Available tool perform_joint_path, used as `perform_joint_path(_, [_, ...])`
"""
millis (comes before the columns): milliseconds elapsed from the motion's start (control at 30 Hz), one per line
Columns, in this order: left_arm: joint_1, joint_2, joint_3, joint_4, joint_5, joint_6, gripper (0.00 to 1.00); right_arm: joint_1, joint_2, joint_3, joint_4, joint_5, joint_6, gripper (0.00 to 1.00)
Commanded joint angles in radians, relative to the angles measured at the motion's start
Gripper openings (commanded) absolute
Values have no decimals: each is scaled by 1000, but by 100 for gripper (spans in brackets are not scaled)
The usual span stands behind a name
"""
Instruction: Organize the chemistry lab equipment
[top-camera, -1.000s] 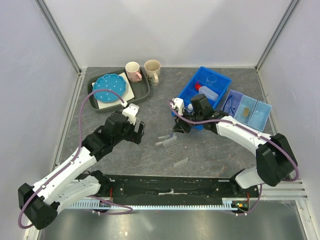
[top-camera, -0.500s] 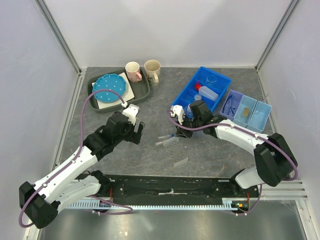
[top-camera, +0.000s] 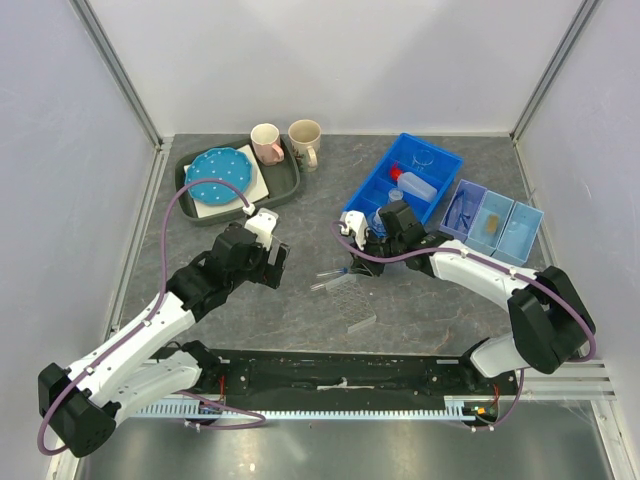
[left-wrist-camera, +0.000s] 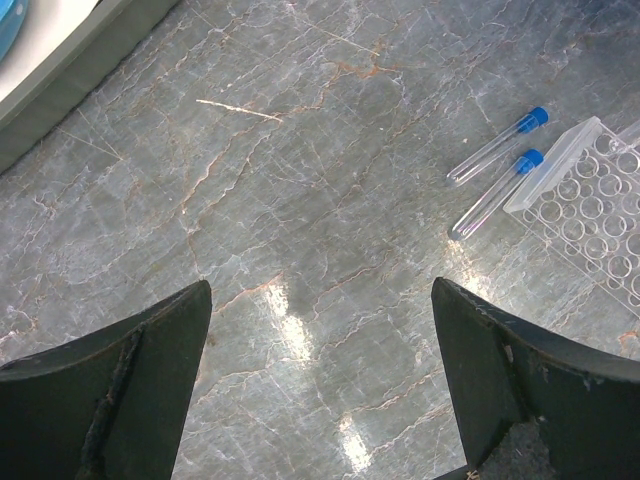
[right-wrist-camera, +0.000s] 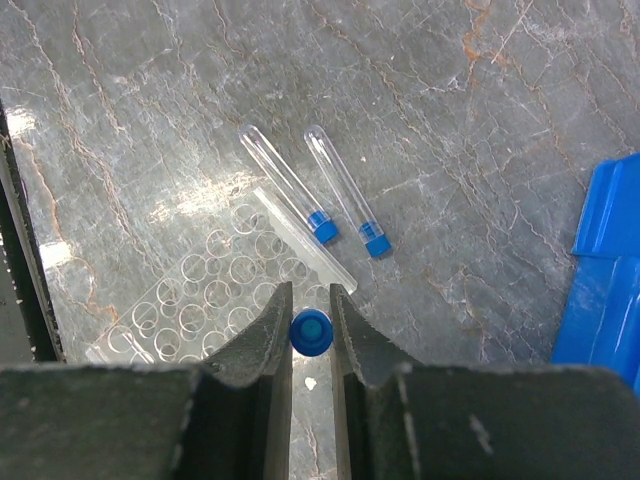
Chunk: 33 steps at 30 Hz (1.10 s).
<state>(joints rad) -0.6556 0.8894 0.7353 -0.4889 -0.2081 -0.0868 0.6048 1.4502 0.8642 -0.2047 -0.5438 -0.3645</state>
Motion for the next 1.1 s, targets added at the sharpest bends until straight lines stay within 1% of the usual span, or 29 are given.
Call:
perform_joint_path(0, [5,-7,9,21,1,25,96,7,1,6,50,-12,7,17])
perform_joint_path(433, [5,-17,9,26,18,27,97,13,19,-27,68,2,-5,21])
perform_joint_path(767, [5,-26,3,41,58,36,97,15,35,-51,85,-2,-8,30])
perform_joint_path(800, [5,-27,3,42,61,38,97,16,30,-53,82,-5,-11,33])
perform_joint_path(867, [5,-29,1,47,76,44,97,15,21,-53,74,-11,-17,37])
perform_joint_path(900, [5,-29,-2,49,88,50,97,16,9,-51,62,-15,-20,40])
perform_joint_path(1000, [5,-33,-23,79,174,77,96,15,-20,-33,12,-28,-37,44])
perform_joint_path(1033, [5,-35,-33,84,244,113,96,15,-27,-7,-10,-33,-47,45])
perform_joint_path(1067, [5,-33,-43,110,278,130,95,15,-33,8,-60,-41,-68,48])
